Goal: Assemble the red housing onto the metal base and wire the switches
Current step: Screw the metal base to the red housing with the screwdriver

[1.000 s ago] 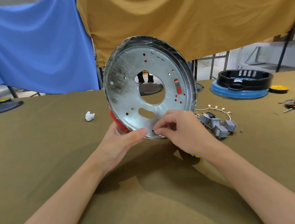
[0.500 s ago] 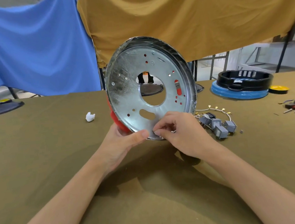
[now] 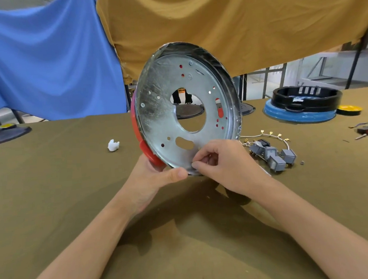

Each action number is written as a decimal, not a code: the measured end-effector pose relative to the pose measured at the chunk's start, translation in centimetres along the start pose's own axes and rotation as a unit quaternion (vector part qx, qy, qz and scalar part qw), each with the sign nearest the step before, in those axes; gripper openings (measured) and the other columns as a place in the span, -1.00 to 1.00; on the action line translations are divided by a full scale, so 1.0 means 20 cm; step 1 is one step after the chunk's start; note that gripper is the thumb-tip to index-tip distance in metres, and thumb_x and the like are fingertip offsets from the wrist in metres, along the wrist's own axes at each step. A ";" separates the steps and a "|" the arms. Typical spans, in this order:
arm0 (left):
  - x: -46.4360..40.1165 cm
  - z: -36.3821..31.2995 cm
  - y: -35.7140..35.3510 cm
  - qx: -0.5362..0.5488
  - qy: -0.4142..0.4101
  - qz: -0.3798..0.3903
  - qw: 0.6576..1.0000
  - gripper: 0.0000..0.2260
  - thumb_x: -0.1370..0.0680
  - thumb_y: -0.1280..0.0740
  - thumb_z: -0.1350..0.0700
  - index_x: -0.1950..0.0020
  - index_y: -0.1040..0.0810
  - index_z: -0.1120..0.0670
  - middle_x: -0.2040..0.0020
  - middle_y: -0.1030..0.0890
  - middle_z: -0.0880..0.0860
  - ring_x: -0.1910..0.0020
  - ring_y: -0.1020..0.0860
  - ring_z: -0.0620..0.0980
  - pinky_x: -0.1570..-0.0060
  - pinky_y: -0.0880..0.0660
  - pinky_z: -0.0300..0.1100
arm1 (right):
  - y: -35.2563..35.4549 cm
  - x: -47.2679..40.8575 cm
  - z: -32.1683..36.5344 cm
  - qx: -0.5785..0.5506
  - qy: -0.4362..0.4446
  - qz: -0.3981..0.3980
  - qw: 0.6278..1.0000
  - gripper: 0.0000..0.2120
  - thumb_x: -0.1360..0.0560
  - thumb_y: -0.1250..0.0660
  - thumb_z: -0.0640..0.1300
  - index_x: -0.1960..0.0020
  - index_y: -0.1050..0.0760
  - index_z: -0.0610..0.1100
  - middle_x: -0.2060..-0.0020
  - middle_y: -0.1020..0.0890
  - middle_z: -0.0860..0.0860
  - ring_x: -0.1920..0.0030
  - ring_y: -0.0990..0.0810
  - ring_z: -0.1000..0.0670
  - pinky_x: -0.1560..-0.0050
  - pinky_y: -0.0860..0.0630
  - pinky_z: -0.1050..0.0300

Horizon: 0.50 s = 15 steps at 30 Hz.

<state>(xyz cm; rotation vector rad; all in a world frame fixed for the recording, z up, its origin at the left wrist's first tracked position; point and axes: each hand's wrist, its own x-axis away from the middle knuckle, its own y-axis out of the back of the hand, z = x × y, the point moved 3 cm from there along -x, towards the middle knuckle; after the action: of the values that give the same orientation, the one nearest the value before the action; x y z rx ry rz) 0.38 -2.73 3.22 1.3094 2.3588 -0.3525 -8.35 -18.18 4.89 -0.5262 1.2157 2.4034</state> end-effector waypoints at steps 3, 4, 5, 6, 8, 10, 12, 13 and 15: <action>0.00 0.00 0.00 -0.023 0.003 -0.001 1.000 -0.53 -0.37 -0.60 -0.01 -0.24 -0.63 0.02 -0.21 -0.67 0.10 -0.24 -0.61 0.10 -0.20 -0.53 -0.14 | 0.00 0.00 0.00 0.024 -0.002 0.001 1.000 -0.98 -0.47 -0.47 -0.07 0.11 -0.68 0.00 0.29 -0.59 0.18 0.22 -0.54 0.20 0.23 -0.45 0.40; 0.00 0.00 0.00 -0.023 0.005 -0.003 1.000 -0.53 -0.37 -0.60 -0.02 -0.24 -0.63 0.02 -0.21 -0.67 0.10 -0.24 -0.61 0.10 -0.20 -0.53 -0.14 | 0.00 0.00 0.00 0.028 0.003 -0.001 1.000 -0.98 -0.48 -0.47 -0.07 0.11 -0.68 0.00 0.27 -0.59 0.18 0.23 -0.54 0.20 0.23 -0.44 0.39; 0.00 -0.01 0.00 -0.017 0.007 -0.007 1.000 -0.53 -0.38 -0.59 -0.04 -0.25 -0.63 0.02 -0.22 -0.66 0.10 -0.24 -0.61 0.10 -0.19 -0.53 -0.14 | 0.00 0.00 0.00 0.029 0.013 -0.001 0.999 -0.97 -0.48 -0.46 -0.08 0.10 -0.68 -0.02 0.25 -0.59 0.18 0.22 -0.54 0.19 0.21 -0.45 0.38; 0.00 -0.01 0.00 -0.006 0.011 -0.010 1.000 -0.53 -0.38 -0.58 -0.05 -0.26 -0.63 0.02 -0.23 -0.66 0.11 -0.24 -0.61 0.10 -0.18 -0.54 -0.13 | 0.00 0.00 0.01 0.029 0.025 0.000 0.999 -0.96 -0.50 -0.45 -0.09 0.08 -0.68 -0.03 0.22 -0.59 0.17 0.20 -0.54 0.17 0.17 -0.47 0.35; 0.00 0.00 0.01 0.016 0.024 -0.017 0.999 -0.48 -0.38 -0.57 -0.08 -0.29 -0.61 0.03 -0.24 -0.65 0.14 -0.24 -0.61 0.14 -0.18 -0.56 -0.05 | 0.00 0.00 0.03 0.030 0.047 0.005 0.998 -0.91 -0.53 -0.41 -0.12 0.01 -0.69 -0.06 0.15 -0.62 0.13 0.14 -0.55 0.15 0.07 -0.49 0.28; 0.01 0.01 0.02 0.027 0.046 -0.035 0.998 -0.43 -0.34 -0.59 -0.14 -0.29 -0.61 0.04 -0.26 -0.63 0.19 -0.24 -0.60 0.20 -0.22 -0.56 0.05 | 0.00 0.00 0.04 0.038 0.062 0.013 0.997 -0.86 -0.57 -0.35 -0.14 -0.04 -0.69 -0.06 0.10 -0.64 0.09 0.08 -0.56 0.11 -0.02 -0.50 0.19; 0.01 0.02 0.03 0.033 0.069 -0.055 0.996 -0.37 -0.29 -0.60 -0.19 -0.28 -0.62 0.05 -0.25 -0.63 0.20 -0.23 -0.61 0.22 -0.18 -0.58 0.02 | 0.01 0.00 0.05 0.056 0.071 0.022 0.996 -0.83 -0.59 -0.31 -0.17 -0.06 -0.68 -0.07 0.08 -0.64 0.06 0.05 -0.56 0.07 -0.06 -0.49 0.12; 0.01 0.03 0.04 0.036 0.076 -0.062 0.994 -0.32 -0.27 -0.61 -0.20 -0.30 -0.60 0.08 -0.25 -0.64 0.21 -0.23 -0.61 0.22 -0.15 -0.58 -0.02 | 0.01 0.00 0.06 0.064 0.077 0.024 0.995 -0.81 -0.60 -0.29 -0.19 -0.08 -0.68 -0.08 0.06 -0.64 0.04 0.03 -0.56 0.06 -0.06 -0.48 0.10; 0.00 0.02 0.05 0.057 0.077 -0.077 0.992 -0.24 -0.26 -0.61 -0.20 -0.35 -0.54 0.12 -0.26 -0.62 0.22 -0.24 -0.61 0.23 -0.11 -0.59 -0.04 | 0.03 0.02 0.06 0.059 0.092 0.011 0.994 -0.78 -0.59 -0.27 -0.23 -0.11 -0.67 -0.11 0.03 -0.64 0.04 0.00 -0.57 0.06 -0.08 -0.47 0.12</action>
<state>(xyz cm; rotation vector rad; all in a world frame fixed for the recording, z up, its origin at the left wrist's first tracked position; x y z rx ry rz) 1.31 -2.33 2.78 1.2485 2.6112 -0.4536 -9.15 -17.48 5.81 -0.7128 1.4380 2.3248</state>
